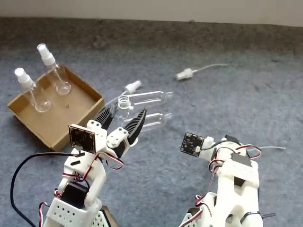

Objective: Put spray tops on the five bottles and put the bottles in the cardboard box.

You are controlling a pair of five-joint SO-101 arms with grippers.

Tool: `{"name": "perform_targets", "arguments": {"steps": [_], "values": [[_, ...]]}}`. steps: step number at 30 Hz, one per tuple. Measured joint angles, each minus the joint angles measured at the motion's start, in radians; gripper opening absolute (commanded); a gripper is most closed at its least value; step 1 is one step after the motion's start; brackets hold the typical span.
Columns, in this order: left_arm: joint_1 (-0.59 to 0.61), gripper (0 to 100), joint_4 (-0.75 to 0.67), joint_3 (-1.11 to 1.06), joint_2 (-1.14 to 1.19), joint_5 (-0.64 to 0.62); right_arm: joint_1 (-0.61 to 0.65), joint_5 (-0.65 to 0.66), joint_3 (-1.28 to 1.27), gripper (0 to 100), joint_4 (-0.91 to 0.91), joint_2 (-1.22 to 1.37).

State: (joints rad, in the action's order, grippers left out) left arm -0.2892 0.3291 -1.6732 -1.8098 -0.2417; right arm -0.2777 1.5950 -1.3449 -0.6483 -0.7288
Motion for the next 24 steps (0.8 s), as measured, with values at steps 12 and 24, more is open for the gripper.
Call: {"name": "perform_targets", "arguments": {"steps": [12,24], "values": [[0.000,15,0.000,0.000,0.000,0.000,0.000,-0.160,0.000,4.3,0.132,0.002],[0.000,15,0.000,0.000,0.000,0.000,0.041,-0.506,0.066,4.4,0.199,0.002]]}}
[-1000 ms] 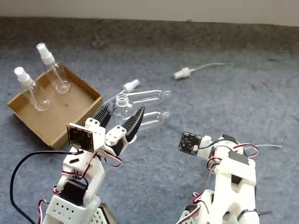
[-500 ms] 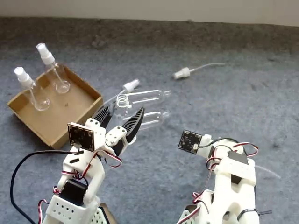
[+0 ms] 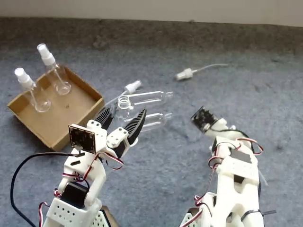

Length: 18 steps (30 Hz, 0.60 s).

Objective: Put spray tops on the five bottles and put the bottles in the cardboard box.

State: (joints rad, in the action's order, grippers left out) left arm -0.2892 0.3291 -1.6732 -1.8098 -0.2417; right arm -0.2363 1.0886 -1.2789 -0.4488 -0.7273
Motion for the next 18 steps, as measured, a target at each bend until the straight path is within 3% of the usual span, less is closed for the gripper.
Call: {"name": "perform_targets", "arguments": {"steps": [11,18], "values": [[0.000,15,0.000,0.000,0.000,0.000,0.112,-0.307,0.423,4.5,-0.404,0.206],[0.000,15,0.000,0.000,0.000,0.000,0.187,-0.528,0.644,4.5,-0.425,0.540]]}}
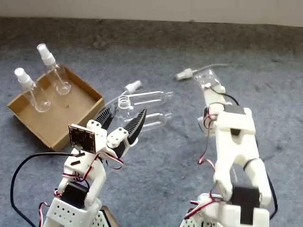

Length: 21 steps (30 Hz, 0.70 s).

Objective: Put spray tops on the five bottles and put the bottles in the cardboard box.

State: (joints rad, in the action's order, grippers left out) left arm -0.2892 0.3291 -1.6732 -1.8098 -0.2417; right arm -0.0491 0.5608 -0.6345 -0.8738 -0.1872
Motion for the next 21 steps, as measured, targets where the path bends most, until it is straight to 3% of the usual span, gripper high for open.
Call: {"name": "perform_targets", "arguments": {"steps": [6,9,12,21], "values": [[0.000,15,0.000,0.000,0.000,0.000,0.037,-0.095,0.206,4.7,0.000,0.278],[0.000,15,0.000,0.000,0.000,0.000,0.038,-0.104,0.287,10.8,-0.006,0.376],[0.000,15,0.000,0.000,0.000,0.000,0.038,-0.104,0.342,18.1,-0.037,0.399],[0.000,15,0.000,0.000,0.000,0.000,0.038,-0.104,0.488,19.2,-0.219,0.399]]}}
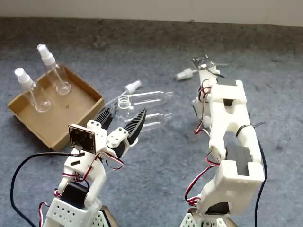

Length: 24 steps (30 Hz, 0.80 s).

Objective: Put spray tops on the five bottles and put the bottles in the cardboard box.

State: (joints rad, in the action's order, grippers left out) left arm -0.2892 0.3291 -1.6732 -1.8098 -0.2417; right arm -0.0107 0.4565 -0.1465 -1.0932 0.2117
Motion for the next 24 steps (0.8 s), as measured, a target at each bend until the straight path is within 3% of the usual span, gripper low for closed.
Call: {"name": "perform_targets", "arguments": {"steps": [7,24], "values": [[0.000,15,0.003,0.000,0.000,0.000,0.002,0.000,0.011,19.2,-0.094,0.000],[0.000,15,0.003,0.000,0.000,0.000,0.002,0.040,0.012,18.5,-0.058,0.114]]}}
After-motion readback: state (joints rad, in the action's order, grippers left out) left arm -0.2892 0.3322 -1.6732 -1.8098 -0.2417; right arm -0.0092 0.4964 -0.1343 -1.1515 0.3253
